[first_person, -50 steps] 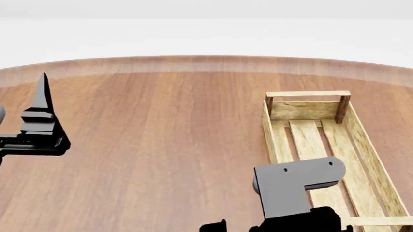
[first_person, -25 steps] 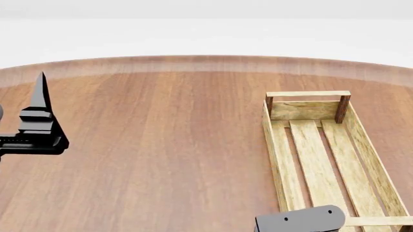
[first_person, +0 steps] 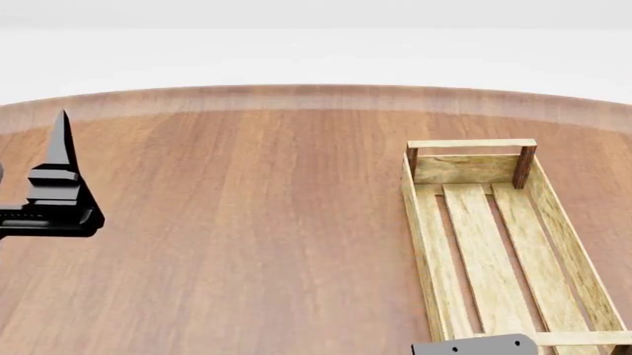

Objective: Stack the right bowl on the left bowl and place them in the tray.

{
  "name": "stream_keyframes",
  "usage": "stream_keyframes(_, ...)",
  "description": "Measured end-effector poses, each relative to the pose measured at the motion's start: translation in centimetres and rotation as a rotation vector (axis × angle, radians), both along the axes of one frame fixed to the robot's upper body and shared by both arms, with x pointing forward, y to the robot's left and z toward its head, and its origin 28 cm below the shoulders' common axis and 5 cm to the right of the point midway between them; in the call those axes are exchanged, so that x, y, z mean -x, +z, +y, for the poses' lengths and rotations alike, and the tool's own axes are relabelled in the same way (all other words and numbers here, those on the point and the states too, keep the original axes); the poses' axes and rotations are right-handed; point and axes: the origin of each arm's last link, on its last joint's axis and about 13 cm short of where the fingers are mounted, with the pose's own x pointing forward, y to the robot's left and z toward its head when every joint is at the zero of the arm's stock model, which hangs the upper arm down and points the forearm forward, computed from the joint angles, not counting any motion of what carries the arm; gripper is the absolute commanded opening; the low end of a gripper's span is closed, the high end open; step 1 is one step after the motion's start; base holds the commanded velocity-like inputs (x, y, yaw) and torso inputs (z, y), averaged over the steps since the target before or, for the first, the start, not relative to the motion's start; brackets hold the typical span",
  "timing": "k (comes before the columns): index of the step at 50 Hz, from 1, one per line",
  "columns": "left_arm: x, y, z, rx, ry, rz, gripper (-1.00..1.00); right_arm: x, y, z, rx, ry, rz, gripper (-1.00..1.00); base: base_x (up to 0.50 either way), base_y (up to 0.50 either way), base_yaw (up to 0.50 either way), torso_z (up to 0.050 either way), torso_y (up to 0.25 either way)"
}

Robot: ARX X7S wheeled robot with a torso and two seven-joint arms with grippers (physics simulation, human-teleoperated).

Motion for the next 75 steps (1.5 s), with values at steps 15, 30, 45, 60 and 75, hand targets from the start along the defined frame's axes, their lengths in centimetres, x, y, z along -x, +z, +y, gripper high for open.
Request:
stream_keyframes(15, 0.1, 0.2, 0.0, -0.001, -0.001, -0.006, 1.00, 0.0, -2.4, -0.2, 0.000, -0.009, 0.074, 1.00, 0.00, 0.00, 0.00, 0.000, 0.000)
stream_keyframes(30, 0.2, 0.2, 0.0, -0.003, -0.002, -0.008, 1.00, -0.6, -3.7, -0.5, -0.011, -0.027, 0.106, 1.00, 0.00, 0.00, 0.00, 0.000, 0.000)
stream_keyframes(45, 0.2, 0.1, 0.0, -0.003, -0.003, -0.010, 1.00, -1.7, -6.5, -0.7, -0.034, -0.051, 0.174, 1.00, 0.00, 0.00, 0.00, 0.000, 0.000)
stream_keyframes(60, 0.2, 0.1, 0.1, -0.004, -0.003, -0.010, 1.00, -1.7, -8.6, -0.5, -0.041, -0.041, 0.227, 1.00, 0.00, 0.00, 0.00, 0.000, 0.000)
stream_keyframes(75, 0.3, -0.1, 0.0, -0.006, -0.006, -0.008, 1.00, -1.2, -9.7, -0.2, -0.046, 0.003, 0.250, -1.00, 0.00, 0.00, 0.00, 0.000, 0.000)
